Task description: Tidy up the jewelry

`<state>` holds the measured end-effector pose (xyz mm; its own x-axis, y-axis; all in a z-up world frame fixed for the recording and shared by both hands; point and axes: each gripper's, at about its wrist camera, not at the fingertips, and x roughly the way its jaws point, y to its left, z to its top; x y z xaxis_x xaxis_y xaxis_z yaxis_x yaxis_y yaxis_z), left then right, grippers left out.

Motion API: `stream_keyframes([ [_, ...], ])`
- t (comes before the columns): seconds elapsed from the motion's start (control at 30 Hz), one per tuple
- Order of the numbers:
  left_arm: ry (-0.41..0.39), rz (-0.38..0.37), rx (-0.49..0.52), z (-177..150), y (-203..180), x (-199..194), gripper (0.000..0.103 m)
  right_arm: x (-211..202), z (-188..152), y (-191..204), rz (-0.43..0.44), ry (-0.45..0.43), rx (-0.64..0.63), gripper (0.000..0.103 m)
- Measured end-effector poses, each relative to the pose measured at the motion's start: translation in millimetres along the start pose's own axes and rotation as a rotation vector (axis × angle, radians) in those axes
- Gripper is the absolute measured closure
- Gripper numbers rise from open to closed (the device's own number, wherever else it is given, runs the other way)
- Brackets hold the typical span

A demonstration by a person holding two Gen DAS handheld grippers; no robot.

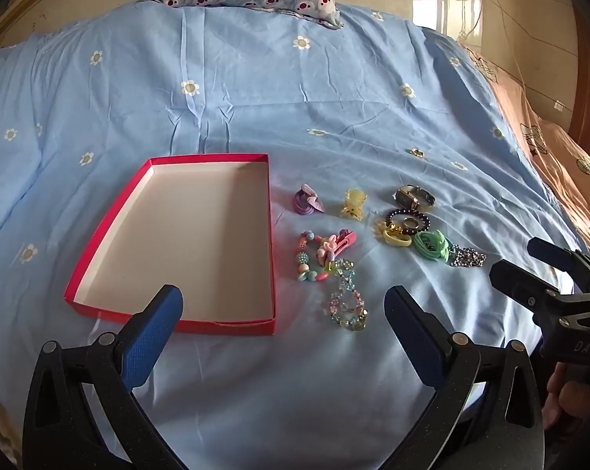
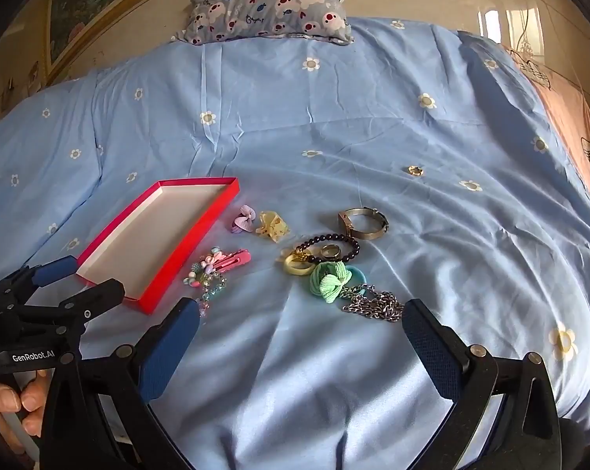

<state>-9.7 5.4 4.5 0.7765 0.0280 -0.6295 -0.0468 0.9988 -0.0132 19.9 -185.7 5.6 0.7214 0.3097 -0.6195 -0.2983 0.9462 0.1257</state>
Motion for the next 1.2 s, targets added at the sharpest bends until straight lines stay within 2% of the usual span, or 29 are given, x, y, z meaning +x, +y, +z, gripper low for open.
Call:
stream_keyframes([
  [1.2, -0.018, 0.013, 0.012, 0.1, -1.5, -6.4, 0.0, -4.8, 2.3, 5.3, 0.021, -0.021, -0.011, 0.0],
])
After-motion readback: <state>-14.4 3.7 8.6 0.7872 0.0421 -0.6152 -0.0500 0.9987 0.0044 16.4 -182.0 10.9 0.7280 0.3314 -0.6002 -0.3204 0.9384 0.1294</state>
